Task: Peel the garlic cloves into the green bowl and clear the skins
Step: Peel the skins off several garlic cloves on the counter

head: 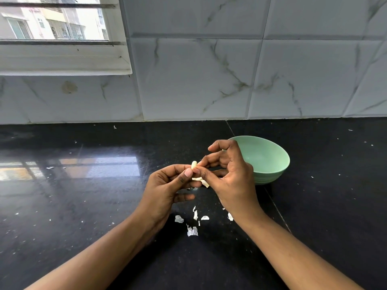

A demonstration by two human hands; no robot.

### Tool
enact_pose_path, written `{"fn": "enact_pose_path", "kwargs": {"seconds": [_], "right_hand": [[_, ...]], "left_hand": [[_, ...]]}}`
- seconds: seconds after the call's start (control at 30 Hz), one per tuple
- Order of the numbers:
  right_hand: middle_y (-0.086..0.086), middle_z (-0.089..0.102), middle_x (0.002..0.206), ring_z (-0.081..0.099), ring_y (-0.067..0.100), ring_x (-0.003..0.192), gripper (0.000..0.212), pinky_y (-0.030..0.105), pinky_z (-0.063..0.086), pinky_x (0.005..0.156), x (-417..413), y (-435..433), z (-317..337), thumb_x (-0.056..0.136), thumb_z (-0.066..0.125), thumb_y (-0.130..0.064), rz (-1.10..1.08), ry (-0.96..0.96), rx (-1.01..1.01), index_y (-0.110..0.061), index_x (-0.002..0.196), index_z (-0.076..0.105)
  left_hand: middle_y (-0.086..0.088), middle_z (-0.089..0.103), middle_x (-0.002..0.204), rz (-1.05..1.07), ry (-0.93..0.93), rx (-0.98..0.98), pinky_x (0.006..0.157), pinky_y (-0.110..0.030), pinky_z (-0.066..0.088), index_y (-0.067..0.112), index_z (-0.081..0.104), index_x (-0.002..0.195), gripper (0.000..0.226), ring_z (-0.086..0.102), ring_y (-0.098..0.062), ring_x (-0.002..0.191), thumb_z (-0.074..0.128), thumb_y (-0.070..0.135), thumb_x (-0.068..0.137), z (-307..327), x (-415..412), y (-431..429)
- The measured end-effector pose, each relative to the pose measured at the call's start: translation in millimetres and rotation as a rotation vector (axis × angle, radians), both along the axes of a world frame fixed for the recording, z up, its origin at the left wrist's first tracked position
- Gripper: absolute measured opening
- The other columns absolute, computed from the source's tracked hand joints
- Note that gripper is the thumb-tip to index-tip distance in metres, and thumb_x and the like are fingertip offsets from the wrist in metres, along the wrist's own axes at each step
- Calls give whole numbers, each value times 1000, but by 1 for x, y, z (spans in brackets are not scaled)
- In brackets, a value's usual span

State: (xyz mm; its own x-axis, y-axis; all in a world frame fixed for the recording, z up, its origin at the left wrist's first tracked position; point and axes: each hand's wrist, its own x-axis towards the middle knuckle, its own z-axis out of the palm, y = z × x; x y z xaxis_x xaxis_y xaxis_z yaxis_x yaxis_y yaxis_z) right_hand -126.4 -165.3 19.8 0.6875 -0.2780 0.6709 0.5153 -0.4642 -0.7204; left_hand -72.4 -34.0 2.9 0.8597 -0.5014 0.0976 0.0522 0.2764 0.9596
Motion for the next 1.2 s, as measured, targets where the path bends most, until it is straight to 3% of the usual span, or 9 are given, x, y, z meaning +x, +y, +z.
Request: {"fn": "enact_pose_path", "kwargs": {"seconds": [0.27, 0.57, 0.8, 1.03, 1.2], "right_hand": [[-4, 65, 83, 66, 6, 79, 56, 15, 53, 61, 2, -8, 3, 76, 76, -4, 38, 45, -104, -35, 106, 41], [-7, 59, 80, 62, 12, 71, 53, 22, 50, 52, 7, -11, -4, 81, 69, -10, 15, 65, -189, -39, 109, 34], [-6, 53, 77, 49, 19, 55, 45, 16, 36, 50, 11, -8, -12, 82, 62, -10, 26, 43, -186, -35, 109, 34], [-10, 53, 78, 54, 16, 58, 51, 18, 40, 52, 15, -4, -18, 78, 59, -8, 44, 39, -250, -32, 114, 32], [-7, 55, 77, 55, 16, 61, 45, 12, 38, 51, 12, -10, -14, 74, 63, -27, 45, 91, -242, -34, 109, 35]], "left_hand": [[-7, 73, 78, 17, -60, 41, 54, -25, 55, 11, 71, 85, 19, 67, -13, 66, 63, 25, 76, 2, 2, 1], [-7, 72, 79, 25, -136, 108, 61, -29, 56, 4, 68, 90, 23, 68, -15, 67, 62, 23, 78, 1, 0, 1], [-3, 70, 73, 21, -132, 117, 62, -30, 56, 3, 68, 91, 26, 67, -13, 67, 62, 25, 79, 1, -1, 0], [-10, 70, 79, -9, 45, 42, 55, -26, 56, 8, 69, 89, 24, 67, -13, 67, 61, 27, 78, 0, 2, 0], [-6, 70, 79, -44, 180, -31, 51, -25, 56, 10, 70, 81, 19, 67, -11, 64, 60, 25, 77, 4, 6, 2]]}}
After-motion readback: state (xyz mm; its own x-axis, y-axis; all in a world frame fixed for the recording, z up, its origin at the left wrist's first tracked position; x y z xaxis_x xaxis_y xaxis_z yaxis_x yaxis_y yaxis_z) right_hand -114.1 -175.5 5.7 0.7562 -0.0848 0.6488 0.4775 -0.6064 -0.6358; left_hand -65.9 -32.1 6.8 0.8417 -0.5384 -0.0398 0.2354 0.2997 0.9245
